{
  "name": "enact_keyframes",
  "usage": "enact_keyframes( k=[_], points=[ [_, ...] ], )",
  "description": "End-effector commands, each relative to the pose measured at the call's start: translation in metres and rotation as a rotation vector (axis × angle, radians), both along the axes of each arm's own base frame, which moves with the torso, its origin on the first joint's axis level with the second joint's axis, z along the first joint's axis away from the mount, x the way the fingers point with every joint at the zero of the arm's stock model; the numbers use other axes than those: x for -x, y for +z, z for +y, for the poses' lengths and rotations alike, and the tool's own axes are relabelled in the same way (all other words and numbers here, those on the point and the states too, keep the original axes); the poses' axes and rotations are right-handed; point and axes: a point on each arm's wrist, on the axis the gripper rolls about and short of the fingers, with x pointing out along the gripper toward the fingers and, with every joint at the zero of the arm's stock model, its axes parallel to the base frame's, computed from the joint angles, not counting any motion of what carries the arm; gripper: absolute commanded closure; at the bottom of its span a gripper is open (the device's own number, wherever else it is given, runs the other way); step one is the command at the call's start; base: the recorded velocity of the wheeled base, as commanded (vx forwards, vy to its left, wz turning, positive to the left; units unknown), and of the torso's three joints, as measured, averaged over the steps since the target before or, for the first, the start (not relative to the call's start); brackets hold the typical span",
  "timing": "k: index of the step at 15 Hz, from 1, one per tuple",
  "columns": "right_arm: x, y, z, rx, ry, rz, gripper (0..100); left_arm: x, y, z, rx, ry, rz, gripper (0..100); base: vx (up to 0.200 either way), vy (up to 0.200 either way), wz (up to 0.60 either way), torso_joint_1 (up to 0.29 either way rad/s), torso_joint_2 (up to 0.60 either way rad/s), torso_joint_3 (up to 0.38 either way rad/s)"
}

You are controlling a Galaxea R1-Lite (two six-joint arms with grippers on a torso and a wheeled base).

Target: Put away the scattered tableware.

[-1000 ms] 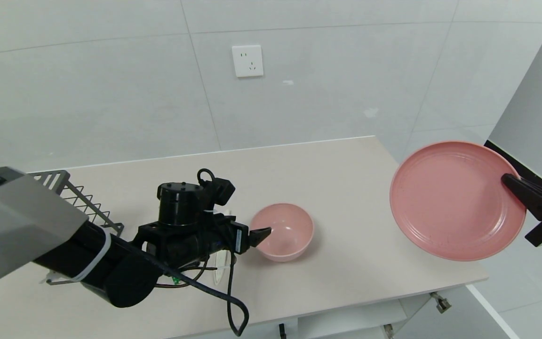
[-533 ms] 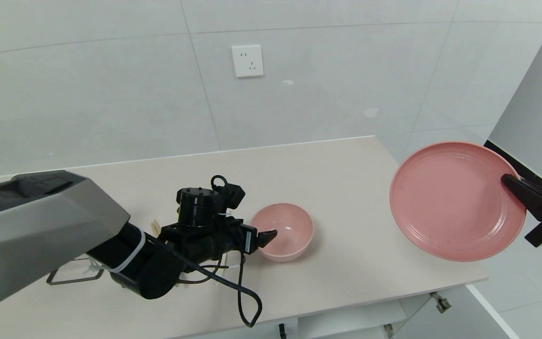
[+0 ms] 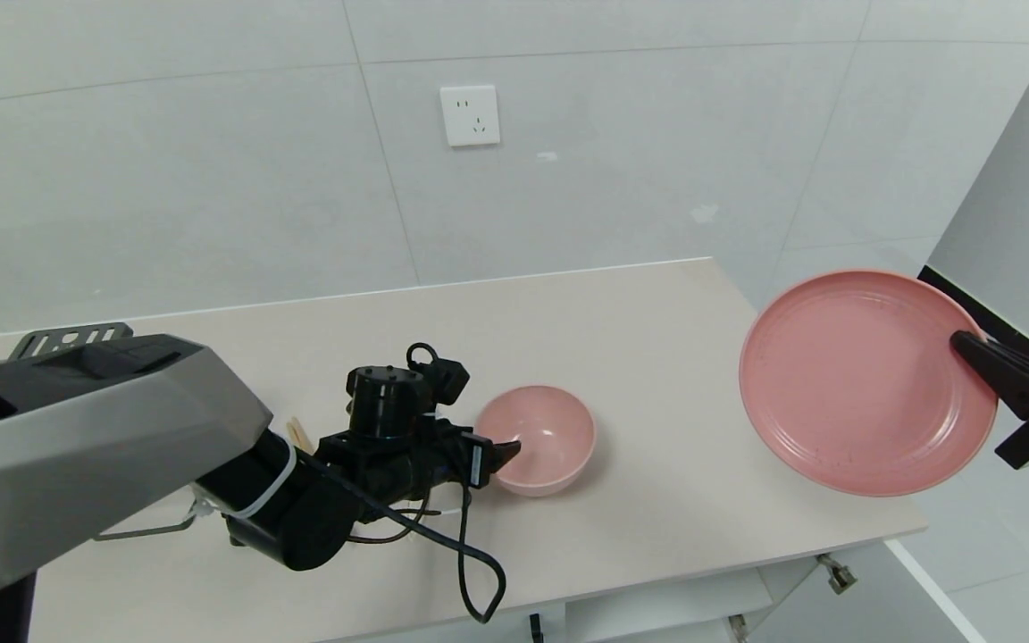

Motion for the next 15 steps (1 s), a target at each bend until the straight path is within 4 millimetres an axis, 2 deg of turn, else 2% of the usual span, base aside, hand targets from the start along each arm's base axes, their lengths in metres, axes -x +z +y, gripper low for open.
enact_keyframes(
  k=[1, 4, 8, 9, 15],
  points=[
    [0.0, 0.0, 0.0, 0.0, 0.0, 0.001, 100, 0.001, 0.0, 0.0, 0.001, 0.0, 0.003, 100, 0.0, 0.0, 0.0, 0.0, 0.0, 0.0],
    [0.0, 0.0, 0.0, 0.0, 0.0, 0.001, 100, 0.004, 0.01, 0.0, 0.01, -0.005, -0.024, 100, 0.0, 0.0, 0.0, 0.0, 0.0, 0.0],
    [0.001, 0.001, 0.0, 0.0, 0.0, -0.003, 100, 0.021, 0.061, 0.007, 0.067, -0.006, -0.162, 100, 0.0, 0.0, 0.0, 0.0, 0.0, 0.0],
    [0.001, 0.0, 0.0, 0.0, 0.0, -0.003, 100, 0.032, 0.072, 0.013, 0.082, -0.006, -0.197, 100, 0.0, 0.0, 0.0, 0.0, 0.0, 0.0],
    [0.009, 0.005, -0.001, -0.007, 0.002, -0.032, 100, 0.105, 0.108, 0.054, 0.135, 0.023, -0.326, 100, 0.0, 0.0, 0.0, 0.008, 0.0, 0.0]
  ],
)
